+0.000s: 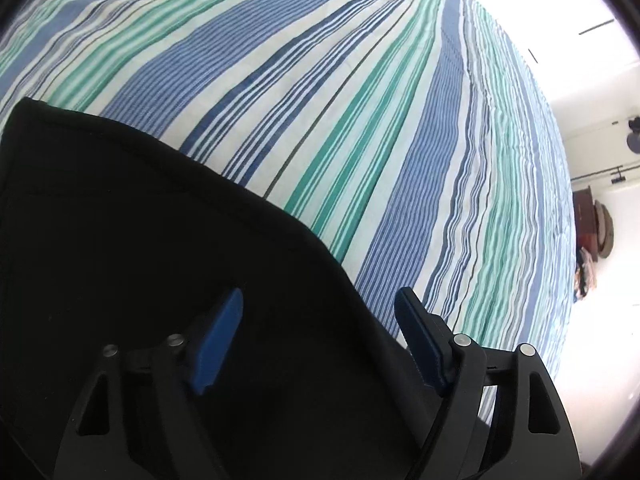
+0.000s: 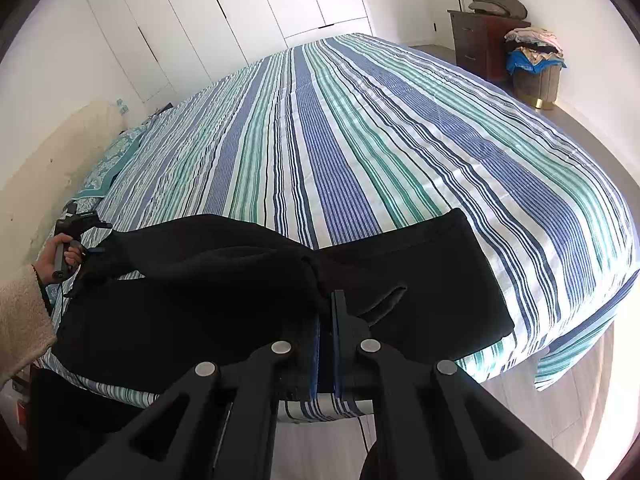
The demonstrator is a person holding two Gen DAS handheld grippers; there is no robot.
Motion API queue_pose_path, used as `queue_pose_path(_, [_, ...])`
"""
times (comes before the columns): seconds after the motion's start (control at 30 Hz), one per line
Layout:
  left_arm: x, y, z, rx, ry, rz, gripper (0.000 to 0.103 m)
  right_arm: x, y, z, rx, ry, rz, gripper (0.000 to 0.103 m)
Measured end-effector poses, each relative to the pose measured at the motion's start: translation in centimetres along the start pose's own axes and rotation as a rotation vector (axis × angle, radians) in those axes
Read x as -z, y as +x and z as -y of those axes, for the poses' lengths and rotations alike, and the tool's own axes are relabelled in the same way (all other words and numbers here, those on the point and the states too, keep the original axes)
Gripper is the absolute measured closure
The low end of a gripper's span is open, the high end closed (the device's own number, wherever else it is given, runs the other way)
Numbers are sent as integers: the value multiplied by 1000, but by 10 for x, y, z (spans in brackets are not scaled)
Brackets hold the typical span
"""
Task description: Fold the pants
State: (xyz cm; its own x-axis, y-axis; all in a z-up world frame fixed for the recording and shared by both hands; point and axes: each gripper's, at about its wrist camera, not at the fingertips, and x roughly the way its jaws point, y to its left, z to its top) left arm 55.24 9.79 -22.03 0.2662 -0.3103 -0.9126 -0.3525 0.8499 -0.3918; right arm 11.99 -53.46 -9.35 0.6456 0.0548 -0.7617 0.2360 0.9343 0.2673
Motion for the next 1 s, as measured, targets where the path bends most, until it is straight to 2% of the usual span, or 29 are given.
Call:
queue_pose_path(0.07, [-6, 5, 5, -30, 10, 3, 27, -1, -4, 0, -13, -9, 22, 98])
queue_pose_path(0.13, [-13, 6, 11, -39, 42, 19, 76, -1, -12, -2, -24, -21, 54, 98])
queue_pose_path(0.17, [-15, 7, 10, -32, 42, 2, 96, -1, -16, -2, -27, -23, 68, 98])
queue_pose_path(0.27, [-10, -10, 1, 25, 24, 48, 99, -4, -20, -1, -32, -16, 86, 98])
queue_pose_path(0.33, [1, -39, -5, 83, 9, 104, 99, -11, -15, 4, -28, 5, 75, 98])
queue_pose_path(0.4, [23, -83, -10, 145, 27, 190, 99, -27, -10, 8, -12, -16, 89, 98])
queue_pose_path(0.5, [76, -153, -28, 218, 87, 334, 99, -63, -14, 8, 31, -114, 167, 98])
queue_pose_path(0.57, [124, -177, -49, 197, 134, 383, 99, -81, -18, 7, 66, -195, 221, 98])
queue_pose_path(0.6, [147, -180, -63, 181, 147, 391, 99, -86, -15, 8, 94, -237, 219, 98])
queue_pose_path(0.67, [177, -172, -78, 142, 158, 381, 99, -83, 1, 17, 121, -278, 158, 97])
queue_pose_path(0.7, [190, -166, -86, 130, 158, 368, 99, -78, 14, 25, 114, -264, 92, 94])
queue_pose_path(0.77, [210, -154, -92, 111, 151, 329, 99, -63, 42, 46, 116, -218, -72, 72])
queue_pose_path(0.8, [217, -150, -95, 113, 140, 321, 99, -54, 54, 59, 132, -187, -152, 45])
queue_pose_path(0.83, [219, -149, -96, 117, 134, 320, 99, -47, 59, 69, 149, -155, -209, 38])
queue_pose_path(0.87, [223, -149, -97, 117, 135, 325, 99, -41, 59, 78, 164, -126, -230, 38])
queue_pose_path(0.93, [226, -152, -96, 126, 137, 336, 99, -35, 44, 91, 173, -52, -216, 38])
queue_pose_path(1.0, [225, -152, -101, 135, 139, 340, 99, -34, 25, 98, 102, 68, -171, 38])
